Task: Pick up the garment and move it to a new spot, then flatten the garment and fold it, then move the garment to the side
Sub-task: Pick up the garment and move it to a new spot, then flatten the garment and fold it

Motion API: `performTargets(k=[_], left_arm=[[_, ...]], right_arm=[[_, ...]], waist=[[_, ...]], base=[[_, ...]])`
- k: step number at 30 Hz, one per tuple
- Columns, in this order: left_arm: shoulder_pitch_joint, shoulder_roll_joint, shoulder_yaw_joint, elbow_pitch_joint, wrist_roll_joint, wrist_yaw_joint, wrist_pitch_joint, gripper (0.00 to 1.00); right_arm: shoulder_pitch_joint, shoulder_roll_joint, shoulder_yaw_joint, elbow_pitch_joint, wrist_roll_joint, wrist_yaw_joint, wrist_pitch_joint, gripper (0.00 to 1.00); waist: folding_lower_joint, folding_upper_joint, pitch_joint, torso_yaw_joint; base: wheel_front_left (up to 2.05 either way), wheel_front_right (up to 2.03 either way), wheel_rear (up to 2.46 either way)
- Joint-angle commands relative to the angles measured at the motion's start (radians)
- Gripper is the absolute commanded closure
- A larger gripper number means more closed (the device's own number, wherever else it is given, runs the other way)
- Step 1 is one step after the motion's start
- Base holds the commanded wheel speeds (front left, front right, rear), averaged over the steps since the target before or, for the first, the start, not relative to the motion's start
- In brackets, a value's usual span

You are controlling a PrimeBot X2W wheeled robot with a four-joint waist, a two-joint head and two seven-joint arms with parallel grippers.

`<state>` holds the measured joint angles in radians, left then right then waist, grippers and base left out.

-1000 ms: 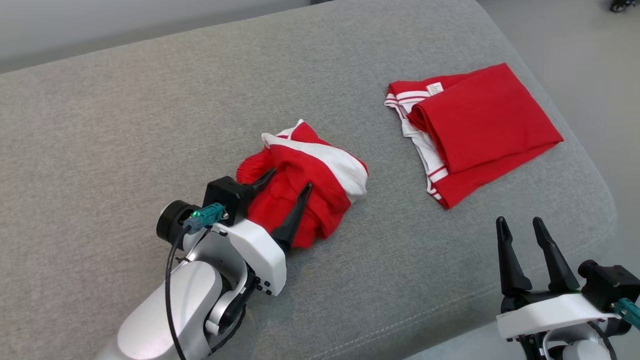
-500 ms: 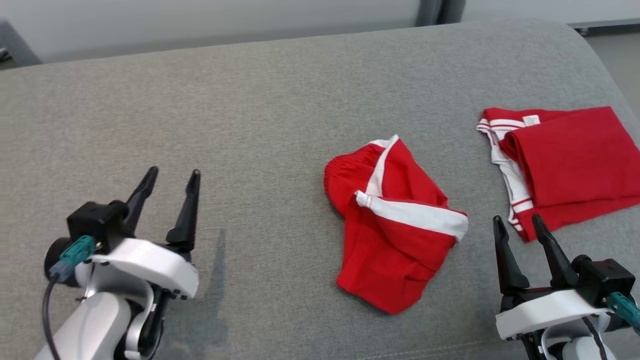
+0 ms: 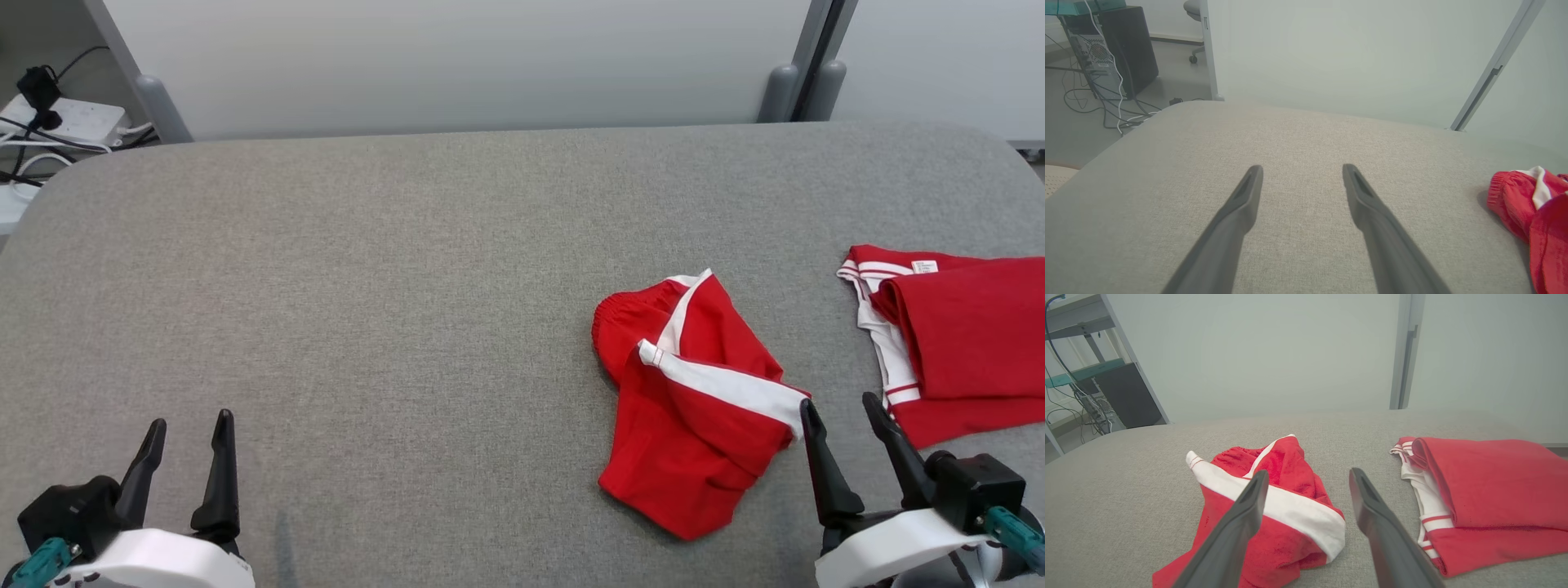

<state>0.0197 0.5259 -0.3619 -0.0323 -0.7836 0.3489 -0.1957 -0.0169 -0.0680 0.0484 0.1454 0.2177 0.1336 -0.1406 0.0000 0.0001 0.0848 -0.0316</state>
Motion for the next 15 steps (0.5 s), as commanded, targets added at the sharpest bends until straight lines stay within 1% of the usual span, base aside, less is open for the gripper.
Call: performTargets(k=[1, 10, 15], left_arm=[[-0.023, 0.035, 0.048, -0.031, 0.001, 0.001, -0.016, 0.00], [0.020, 0.027, 0.047, -0.071, 0.005, 0.017, -0.025, 0.00], [0.011, 0.021, 0.034, -0.087, 0.010, 0.022, -0.020, 0.00]], right_arm=[[-0.005, -0.013, 0.030, -0.031, -0.013, -0.003, 0.008, 0.00], [0.021, -0.014, 0.047, -0.059, -0.017, -0.003, 0.039, 0.00], [-0.013, -0.023, 0.077, -0.049, -0.018, -0.003, 0.051, 0.00]], waist=[[0.0000, -0.0001, -0.019, 0.012], [0.0000, -0.0001, -0.046, 0.015], [0.0000, -0.0001, -0.038, 0.015]], base=[[0.00, 0.00, 0.00], [0.00, 0.00, 0.00], [0.00, 0.00, 0.00]])
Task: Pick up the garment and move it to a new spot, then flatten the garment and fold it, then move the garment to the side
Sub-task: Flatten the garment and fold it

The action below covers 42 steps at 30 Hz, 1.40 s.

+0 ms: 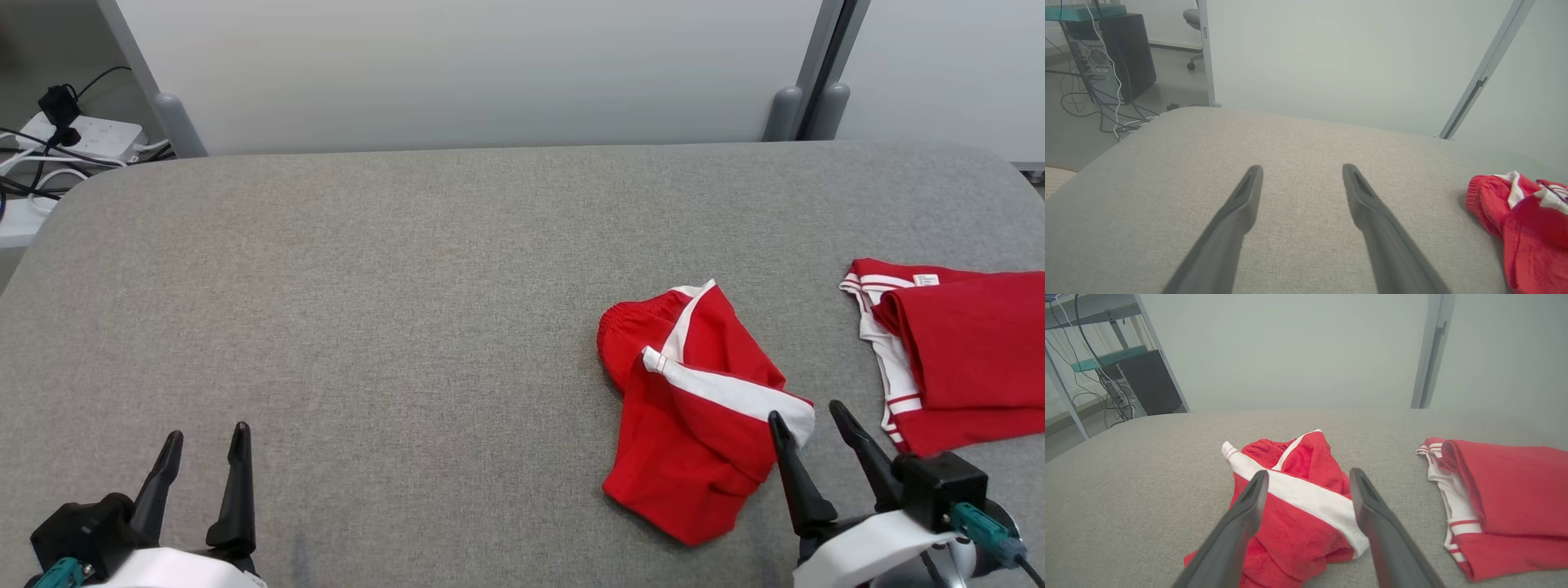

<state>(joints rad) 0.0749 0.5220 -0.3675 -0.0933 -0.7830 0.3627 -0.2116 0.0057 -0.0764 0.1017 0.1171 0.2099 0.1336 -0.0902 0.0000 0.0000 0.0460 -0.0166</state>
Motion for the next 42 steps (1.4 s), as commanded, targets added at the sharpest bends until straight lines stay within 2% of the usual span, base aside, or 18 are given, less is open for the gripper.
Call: performTargets(k=[1, 10, 11, 13, 19, 20, 21, 22, 23, 27, 31, 36, 42], left_arm=[[-0.048, 0.024, 0.036, -0.027, 0.012, 0.009, -0.002, 0.00], [-0.105, 0.002, -0.008, -0.027, 0.030, -0.003, 0.016, 0.00], [-0.123, -0.007, -0.023, -0.020, 0.033, -0.011, 0.021, 0.00], [-0.141, -0.017, -0.039, -0.011, 0.039, -0.018, 0.025, 0.00], [-0.179, -0.038, -0.072, 0.009, 0.048, -0.035, 0.032, 0.00], [-0.181, -0.039, -0.073, 0.012, 0.049, -0.035, 0.033, 0.00], [-0.183, -0.040, -0.074, 0.014, 0.049, -0.035, 0.032, 0.00], [-0.184, -0.041, -0.074, 0.015, 0.048, -0.035, 0.031, 0.00], [-0.185, -0.041, -0.073, 0.016, 0.049, -0.035, 0.030, 0.00], [-0.192, -0.043, -0.073, 0.018, 0.050, -0.034, 0.027, 0.00], [-0.197, -0.041, -0.073, 0.017, 0.053, -0.032, 0.026, 0.00], [-0.210, -0.045, -0.081, 0.016, 0.054, -0.037, 0.028, 0.00], [-0.222, -0.043, -0.092, 0.018, 0.055, -0.046, 0.037, 0.00]], right_arm=[[-0.051, -0.016, 0.033, -0.014, -0.009, -0.003, 0.003, 0.00], [-0.268, -0.053, 0.204, 0.135, -0.014, -0.003, 0.070, 0.00], [-0.328, -0.058, 0.259, 0.187, -0.009, -0.003, 0.081, 0.00], [-0.370, -0.062, 0.297, 0.243, -0.006, -0.003, 0.097, 0.00], [-0.444, -0.067, 0.355, 0.373, 0.012, -0.003, 0.135, 0.00], [-0.453, -0.067, 0.360, 0.389, 0.013, -0.003, 0.141, 0.04], [-0.461, -0.066, 0.363, 0.402, 0.017, -0.003, 0.143, 0.51], [-0.468, -0.064, 0.365, 0.411, 0.021, -0.003, 0.141, 0.90], [-0.472, -0.064, 0.363, 0.422, 0.022, -0.003, 0.143, 1.00], [-0.476, -0.060, 0.336, 0.425, 0.045, -0.003, 0.100, 1.00], [-0.444, -0.058, 0.276, 0.374, 0.073, -0.003, 0.032, 1.00], [-0.326, -0.049, 0.102, 0.275, 0.091, -0.003, -0.042, 1.00], [-0.150, -0.007, -0.069, 0.169, 0.072, -0.003, -0.049, 1.00]], waist=[[0.0000, 0.0000, 0.003, 0.001], [0.0000, 0.0000, 0.028, 0.020], [0.0000, 0.0000, 0.030, 0.033], [0.0000, 0.0000, 0.030, 0.049], [0.0000, 0.0000, 0.040, 0.079], [0.0000, 0.0000, 0.042, 0.079], [0.0000, 0.0000, 0.044, 0.078], [0.0000, 0.0000, 0.046, 0.077], [0.0000, 0.0000, 0.049, 0.074], [0.0000, 0.0000, 0.057, 0.063], [0.0000, 0.0000, 0.065, 0.044], [0.0000, 0.0000, 0.073, 0.024], [0.0000, 0.0000, 0.092, -0.016]], base=[[0.00, 0.00, 0.00], [0.00, 0.00, 0.00], [0.00, 0.00, 0.00], [0.00, 0.00, 0.00], [0.00, 0.00, 0.00], [0.00, 0.00, 0.00], [0.00, 0.00, 0.00], [0.00, 0.00, 0.00], [0.00, 0.00, 0.00], [0.00, 0.00, 0.00], [0.00, 0.00, 0.00], [0.00, 0.00, 0.00], [0.00, 0.00, 0.00]])
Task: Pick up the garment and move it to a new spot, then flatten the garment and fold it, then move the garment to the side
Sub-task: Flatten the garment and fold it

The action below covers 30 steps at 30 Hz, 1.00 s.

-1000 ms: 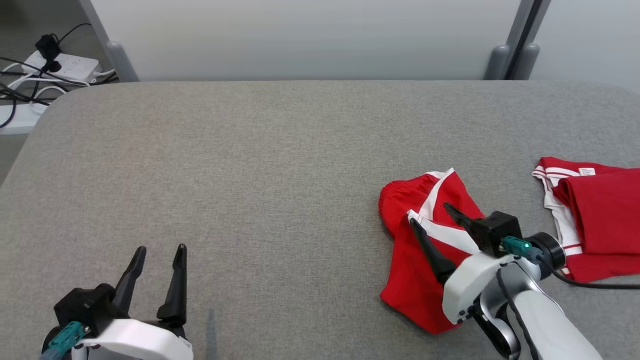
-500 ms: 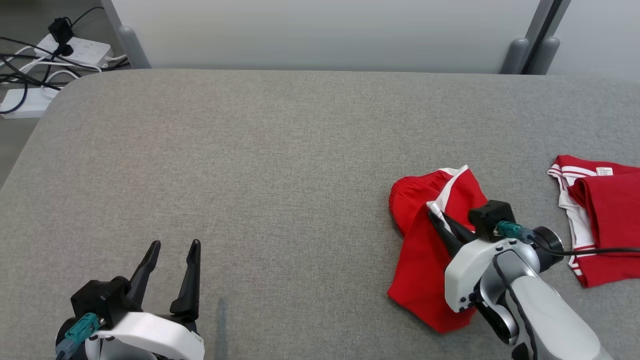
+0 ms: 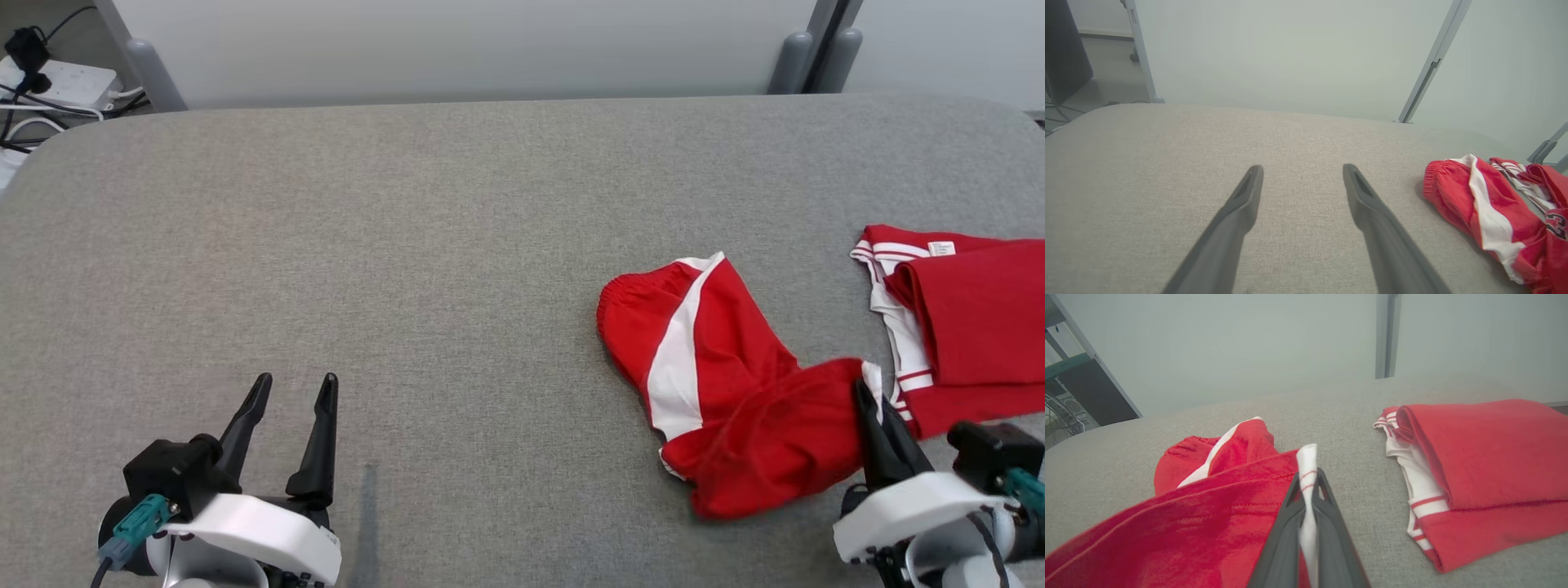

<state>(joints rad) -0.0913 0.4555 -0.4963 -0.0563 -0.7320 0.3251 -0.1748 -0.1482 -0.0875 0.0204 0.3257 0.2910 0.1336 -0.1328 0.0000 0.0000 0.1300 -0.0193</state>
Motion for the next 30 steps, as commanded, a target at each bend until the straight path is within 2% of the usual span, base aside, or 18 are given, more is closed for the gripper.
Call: performTargets(k=[1, 7, 8, 9, 10, 11, 12, 20, 25, 30], left_arm=[[-0.057, 0.025, 0.036, -0.017, 0.004, -0.010, 0.002, 0.00], [-0.071, 0.030, 0.026, -0.012, 0.006, -0.019, 0.012, 0.00], [-0.073, 0.031, 0.025, -0.010, 0.006, -0.020, 0.013, 0.00], [-0.075, 0.031, 0.024, -0.009, 0.006, -0.022, 0.014, 0.00], [-0.076, 0.032, 0.024, -0.007, 0.006, -0.023, 0.014, 0.00], [-0.077, 0.033, 0.023, -0.006, 0.006, -0.024, 0.014, 0.00], [-0.078, 0.034, 0.023, -0.004, 0.006, -0.025, 0.014, 0.00], [-0.077, 0.032, 0.013, 0.010, 0.005, -0.032, 0.011, 0.00], [-0.049, 0.037, 0.029, 0.009, -0.001, -0.015, -0.005, 0.00], [-0.011, 0.048, 0.049, 0.003, -0.012, 0.003, -0.015, 0.00]], right_arm=[[0.025, 0.010, -0.002, -0.051, -0.015, -0.003, -0.002, 1.00], [0.095, 0.032, -0.072, -0.072, -0.022, -0.003, 0.017, 1.00], [0.099, 0.034, -0.079, -0.068, -0.021, -0.003, 0.017, 0.80], [0.100, 0.035, -0.082, -0.064, -0.017, -0.003, 0.016, 0.67], [0.100, 0.036, -0.083, -0.059, -0.013, -0.003, 0.014, 0.61], [0.100, 0.036, -0.083, -0.051, -0.013, -0.003, 0.016, 0.34], [0.099, 0.036, -0.084, -0.045, -0.009, -0.003, 0.013, 0.00], [0.131, 0.037, -0.120, -0.058, 0.014, -0.003, -0.041, 0.00], [0.182, 0.037, -0.108, -0.201, -0.006, -0.003, -0.090, 0.00], [0.207, 0.037, -0.048, -0.320, -0.055, -0.003, -0.085, 0.00]], waist=[[0.0000, 0.0000, 0.009, -0.021], [0.0000, 0.0000, 0.018, -0.055], [0.0000, 0.0000, 0.019, -0.058], [0.0000, 0.0000, 0.019, -0.061], [0.0000, 0.0000, 0.019, -0.063], [0.0000, 0.0000, 0.019, -0.065], [0.0000, 0.0000, 0.017, -0.066], [0.0000, 0.0000, -0.008, -0.056], [0.0000, 0.0000, -0.042, -0.056], [0.0000, 0.0000, -0.077, -0.051]], base=[[0.00, 0.00, 0.00], [0.00, 0.00, 0.00], [0.00, 0.00, 0.00], [0.00, 0.00, 0.00], [0.00, 0.00, 0.00], [0.00, 0.00, 0.00], [0.00, 0.00, 0.00], [0.00, 0.00, 0.00], [0.00, 0.00, 0.00], [0.00, 0.00, 0.00]])
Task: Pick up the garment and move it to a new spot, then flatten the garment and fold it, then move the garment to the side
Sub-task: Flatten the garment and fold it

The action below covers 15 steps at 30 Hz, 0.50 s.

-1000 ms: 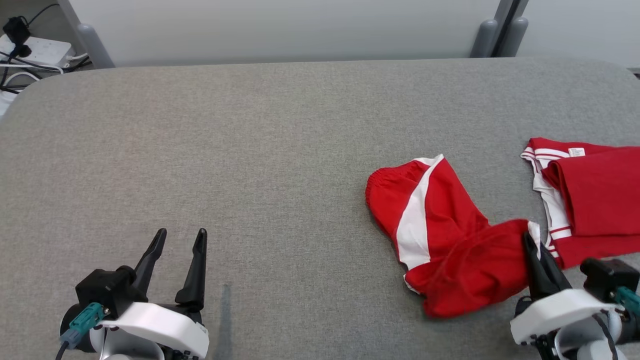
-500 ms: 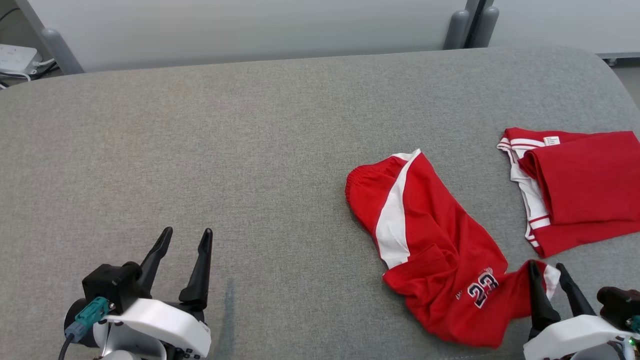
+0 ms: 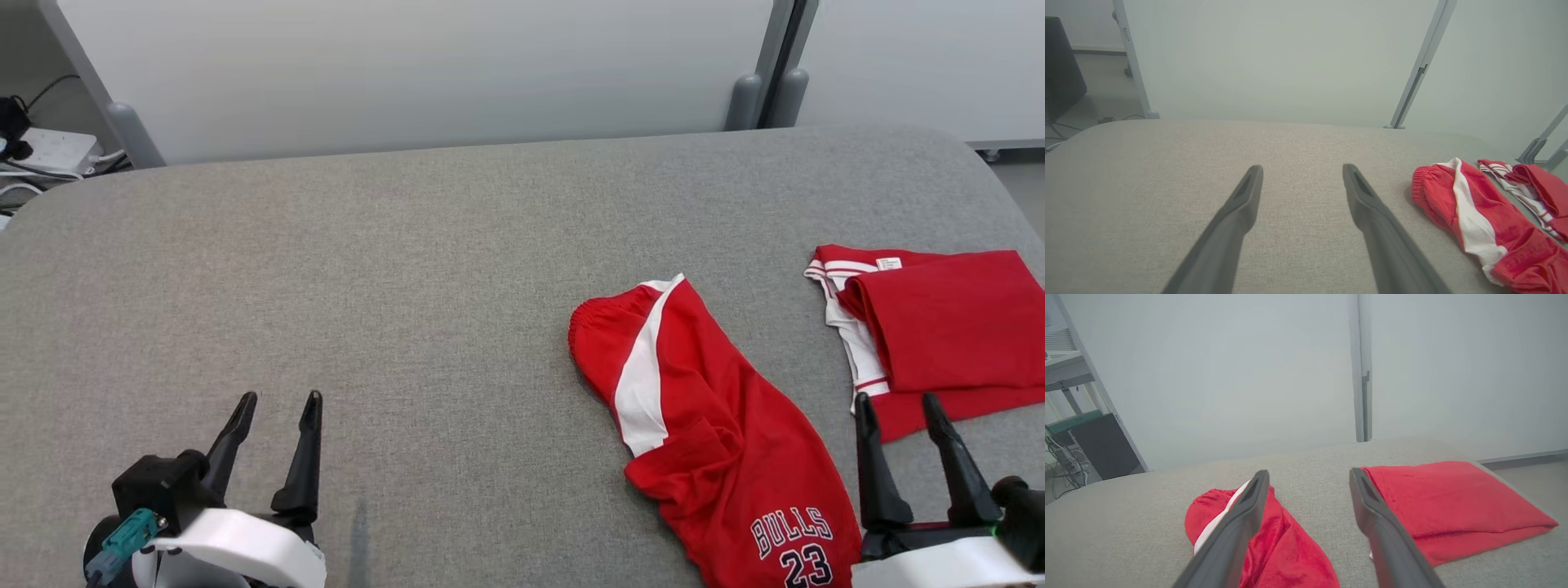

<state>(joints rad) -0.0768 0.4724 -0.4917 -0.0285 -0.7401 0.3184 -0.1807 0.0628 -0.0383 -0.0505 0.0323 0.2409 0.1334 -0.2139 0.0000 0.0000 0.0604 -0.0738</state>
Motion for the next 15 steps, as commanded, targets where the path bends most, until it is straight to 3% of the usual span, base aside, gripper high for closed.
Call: performTargets(k=[1, 15], left_arm=[[-0.018, 0.032, 0.047, -0.027, -0.006, 0.012, -0.011, 0.00], [0.055, 0.036, 0.057, -0.055, -0.022, 0.044, -0.020, 0.00]], right_arm=[[-0.001, -0.012, 0.037, -0.040, -0.009, -0.003, 0.005, 0.00], [0.060, -0.013, 0.110, -0.084, -0.032, -0.003, 0.070, 0.00]], waist=[[0.0000, 0.0000, -0.014, 0.008], [0.0000, 0.0000, -0.061, 0.055]], base=[[0.00, 0.00, 0.00], [0.00, 0.00, 0.00]])
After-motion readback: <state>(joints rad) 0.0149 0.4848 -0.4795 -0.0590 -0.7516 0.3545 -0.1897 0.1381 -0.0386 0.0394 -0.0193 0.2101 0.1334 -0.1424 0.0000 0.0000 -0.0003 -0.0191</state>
